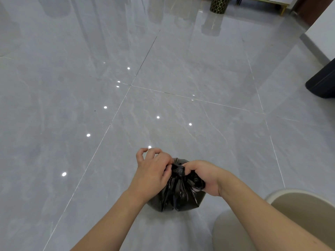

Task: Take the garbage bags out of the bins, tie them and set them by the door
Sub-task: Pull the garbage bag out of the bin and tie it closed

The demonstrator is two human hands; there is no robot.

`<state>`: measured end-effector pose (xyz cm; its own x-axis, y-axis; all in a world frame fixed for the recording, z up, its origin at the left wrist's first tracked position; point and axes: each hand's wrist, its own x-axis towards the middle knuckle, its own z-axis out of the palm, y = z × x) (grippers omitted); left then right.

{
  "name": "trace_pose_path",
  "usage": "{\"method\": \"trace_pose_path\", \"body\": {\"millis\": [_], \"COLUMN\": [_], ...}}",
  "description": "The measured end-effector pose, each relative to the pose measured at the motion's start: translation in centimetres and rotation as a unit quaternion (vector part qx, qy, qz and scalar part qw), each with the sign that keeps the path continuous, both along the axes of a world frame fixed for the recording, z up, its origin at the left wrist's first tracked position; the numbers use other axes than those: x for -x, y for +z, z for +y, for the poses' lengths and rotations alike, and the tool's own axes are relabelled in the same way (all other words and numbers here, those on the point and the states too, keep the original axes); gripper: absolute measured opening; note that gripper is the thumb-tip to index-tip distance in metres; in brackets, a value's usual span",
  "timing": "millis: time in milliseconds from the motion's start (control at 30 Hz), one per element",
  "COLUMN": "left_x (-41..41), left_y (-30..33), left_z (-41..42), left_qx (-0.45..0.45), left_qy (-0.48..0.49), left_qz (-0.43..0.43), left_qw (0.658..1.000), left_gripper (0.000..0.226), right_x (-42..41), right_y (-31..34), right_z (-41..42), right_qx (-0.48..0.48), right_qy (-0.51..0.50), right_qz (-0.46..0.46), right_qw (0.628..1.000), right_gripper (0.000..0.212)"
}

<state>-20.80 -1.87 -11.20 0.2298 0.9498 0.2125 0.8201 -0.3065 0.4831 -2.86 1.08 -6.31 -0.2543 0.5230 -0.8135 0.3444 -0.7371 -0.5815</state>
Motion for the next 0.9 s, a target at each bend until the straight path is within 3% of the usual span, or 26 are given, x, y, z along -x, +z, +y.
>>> {"method": "trace_pose_path", "body": {"millis": [200,300,367,500,700,900], "left_x": [0.8,0.6,0.2,-0.3,-0.9,-1.3], "left_y": [-0.7,-0.6,-0.6,-0.9,-0.7,-0.8], "left_z": [-0.9,-1.4,-1.4,-0.9,-0.4,0.1], "left_qx": [0.04,0.052,0.054,0.063,0.076,0.065], "left_qy": [0.029,0.033,0.037,0.055,0.033,0.048], "left_qz": [-0.106,-0.14,-0.13,-0.096,-0.069,-0.067], "left_qw": [0.993,0.988,0.989,0.992,0.994,0.995], "left_gripper": [0.029,0.023,0.016,0.021,0.028,0.01], "right_x": [-0.1,0.0,0.4,1.0,0.5,0.4], "right_y": [-0.6,-0.6,-0.4,-0.3,-0.5,-0.3], "right_z": [0.1,0.1,0.2,0.0,-0.2,-0.4], "right_qx": [-0.055,-0.054,-0.052,-0.099,-0.128,-0.149], "right_qy": [-0.053,-0.075,-0.071,-0.032,-0.039,-0.027], "right_qz": [-0.097,-0.101,-0.107,-0.14,-0.146,-0.141], "right_qw": [0.992,0.991,0.99,0.985,0.98,0.978], "right_gripper": [0.037,0.033,0.032,0.015,0.024,0.02]}}
